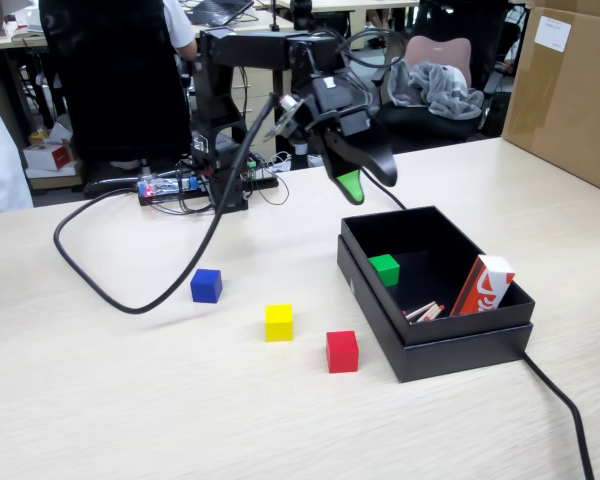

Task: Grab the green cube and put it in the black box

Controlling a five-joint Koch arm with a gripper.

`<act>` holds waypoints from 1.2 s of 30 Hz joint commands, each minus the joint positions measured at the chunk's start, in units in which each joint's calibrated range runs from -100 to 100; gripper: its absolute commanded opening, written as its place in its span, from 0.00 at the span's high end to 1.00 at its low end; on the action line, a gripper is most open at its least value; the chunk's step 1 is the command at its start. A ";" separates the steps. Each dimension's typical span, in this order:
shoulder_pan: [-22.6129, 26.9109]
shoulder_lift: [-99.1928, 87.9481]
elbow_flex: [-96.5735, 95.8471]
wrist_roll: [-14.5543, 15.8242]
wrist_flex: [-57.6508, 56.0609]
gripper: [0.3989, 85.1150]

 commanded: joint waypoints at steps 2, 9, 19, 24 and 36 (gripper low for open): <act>-3.08 -18.53 -11.11 -4.35 10.15 0.46; -6.59 -40.45 -39.48 -4.79 21.29 0.46; -9.33 -59.38 -63.42 -4.49 32.35 0.45; -10.94 -60.53 -74.93 -5.08 41.77 0.43; -13.28 -60.53 -96.15 -7.72 62.50 0.43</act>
